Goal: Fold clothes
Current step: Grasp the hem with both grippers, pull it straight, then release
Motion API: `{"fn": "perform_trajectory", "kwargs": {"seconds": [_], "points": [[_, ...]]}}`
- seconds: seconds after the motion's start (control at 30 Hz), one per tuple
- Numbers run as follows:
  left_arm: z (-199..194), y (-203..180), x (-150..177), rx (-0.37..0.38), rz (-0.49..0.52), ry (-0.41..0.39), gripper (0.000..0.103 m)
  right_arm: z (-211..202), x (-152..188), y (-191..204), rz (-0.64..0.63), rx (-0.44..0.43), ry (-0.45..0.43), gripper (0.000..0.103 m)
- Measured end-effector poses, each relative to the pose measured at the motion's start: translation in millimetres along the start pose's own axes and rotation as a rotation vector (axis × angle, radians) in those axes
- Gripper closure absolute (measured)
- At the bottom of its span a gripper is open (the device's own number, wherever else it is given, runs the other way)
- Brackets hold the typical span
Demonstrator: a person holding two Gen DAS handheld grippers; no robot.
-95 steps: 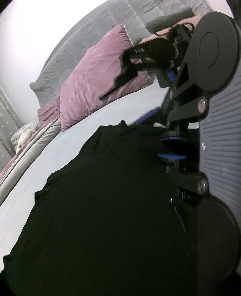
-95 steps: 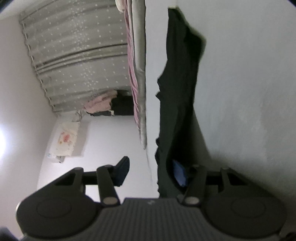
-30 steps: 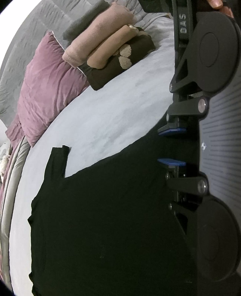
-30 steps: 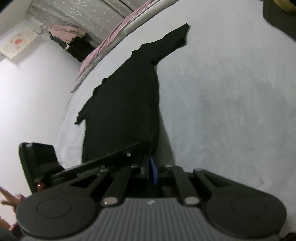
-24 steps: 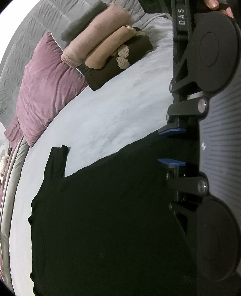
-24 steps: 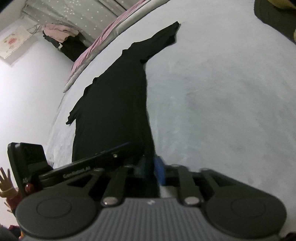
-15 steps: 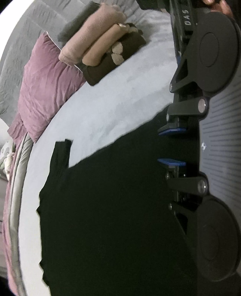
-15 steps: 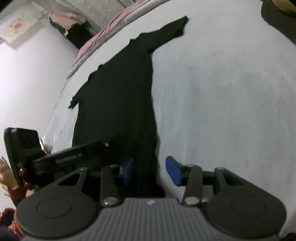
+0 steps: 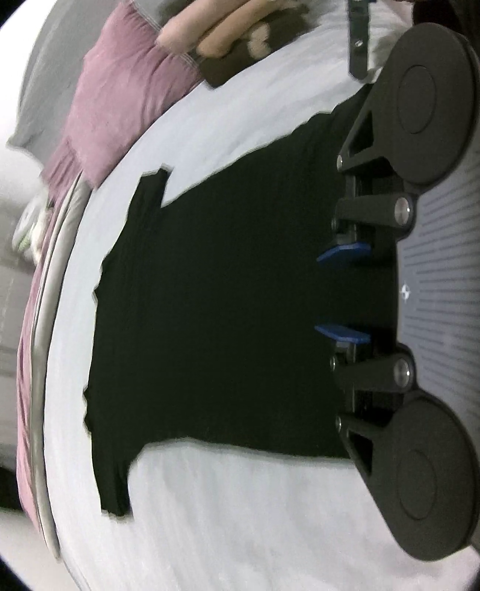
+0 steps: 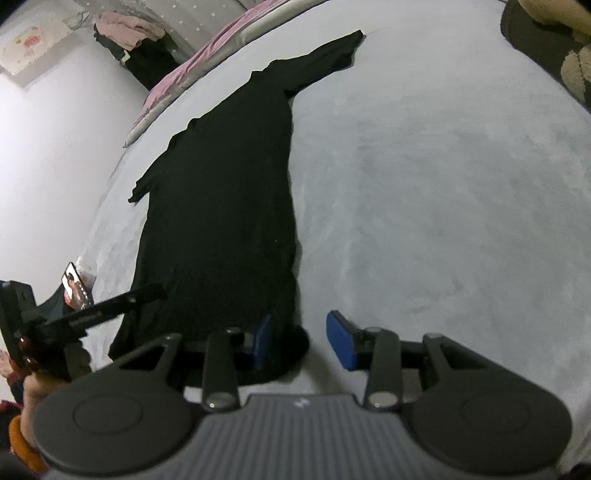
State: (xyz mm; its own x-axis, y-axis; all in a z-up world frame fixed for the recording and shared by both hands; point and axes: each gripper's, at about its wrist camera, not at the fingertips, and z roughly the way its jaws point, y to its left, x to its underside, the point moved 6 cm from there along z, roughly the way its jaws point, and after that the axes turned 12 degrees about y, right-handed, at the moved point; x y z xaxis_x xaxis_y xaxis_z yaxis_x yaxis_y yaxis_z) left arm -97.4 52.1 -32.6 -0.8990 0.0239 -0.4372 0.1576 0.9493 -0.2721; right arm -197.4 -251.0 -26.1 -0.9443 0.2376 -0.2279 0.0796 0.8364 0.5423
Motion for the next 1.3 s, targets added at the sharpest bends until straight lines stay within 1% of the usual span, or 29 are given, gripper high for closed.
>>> {"fn": "perform_trajectory", "kwargs": {"seconds": [0.1, 0.23, 0.3, 0.33, 0.43, 0.5, 0.6, 0.63, 0.67, 0.7, 0.73, 0.77, 0.8, 0.87, 0.9, 1.03, 1.1, 1.13, 1.2, 1.3], "points": [[-17, 28, 3, -0.024, -0.056, -0.017, 0.064, -1, 2, 5, -0.018, 0.008, -0.005, 0.067], [-26, 61, 15, 0.004, -0.139, -0.003, 0.063, -1, 4, 8, -0.026, 0.020, -0.005, 0.067], [-26, 72, 22, 0.016, -0.164, 0.010, 0.063, -1, 5, 10, -0.031, 0.026, -0.005, 0.067], [-25, 77, 26, 0.025, -0.176, 0.019, 0.063, -1, 6, 11, -0.033, 0.029, -0.005, 0.067], [-19, 88, 38, 0.092, -0.221, 0.059, 0.063, 2, 7, 13, -0.033, 0.040, 0.001, 0.067], [-16, 90, 44, 0.132, -0.232, 0.073, 0.063, 5, 7, 15, -0.033, 0.048, 0.005, 0.067], [-13, 92, 51, 0.165, -0.239, 0.079, 0.065, 9, 6, 16, -0.028, 0.057, 0.010, 0.067], [-13, 92, 52, 0.170, -0.240, 0.079, 0.068, 12, 6, 17, -0.027, 0.060, 0.013, 0.067], [-12, 92, 53, 0.175, -0.240, 0.079, 0.076, 15, 6, 17, -0.026, 0.062, 0.016, 0.067], [-11, 92, 54, 0.178, -0.240, 0.085, 0.082, 18, 6, 18, -0.026, 0.065, 0.022, 0.067], [-9, 92, 55, 0.183, -0.239, 0.097, 0.096, 22, 6, 19, -0.030, 0.070, 0.028, 0.069], [-10, 92, 56, 0.185, -0.240, 0.103, 0.099, 26, 7, 19, -0.034, 0.076, 0.036, 0.072], [-11, 92, 57, 0.186, -0.240, 0.107, 0.099, 29, 7, 20, -0.039, 0.083, 0.041, 0.081], [-21, 91, 57, 0.180, -0.231, 0.084, 0.099, 32, 8, 21, -0.039, 0.102, 0.046, 0.092], [-28, 92, 56, 0.185, -0.234, 0.070, 0.099, 30, 8, 21, -0.029, 0.097, 0.043, 0.094], [-57, 92, 52, 0.210, -0.228, 0.027, 0.099, 12, 7, 24, -0.009, 0.077, 0.014, 0.095], [-62, 88, 52, 0.202, -0.202, 0.031, 0.099, 4, 7, 27, -0.013, 0.071, 0.007, 0.095], [-62, 86, 52, 0.195, -0.190, 0.041, 0.099, 2, 6, 28, -0.016, 0.074, 0.007, 0.095], [-49, 88, 57, 0.168, -0.185, 0.095, 0.099, -1, 6, 30, -0.024, 0.082, 0.010, 0.095], [-30, 90, 64, 0.129, -0.177, 0.174, 0.099, 10, 6, 25, -0.005, 0.115, 0.054, 0.095]]}}
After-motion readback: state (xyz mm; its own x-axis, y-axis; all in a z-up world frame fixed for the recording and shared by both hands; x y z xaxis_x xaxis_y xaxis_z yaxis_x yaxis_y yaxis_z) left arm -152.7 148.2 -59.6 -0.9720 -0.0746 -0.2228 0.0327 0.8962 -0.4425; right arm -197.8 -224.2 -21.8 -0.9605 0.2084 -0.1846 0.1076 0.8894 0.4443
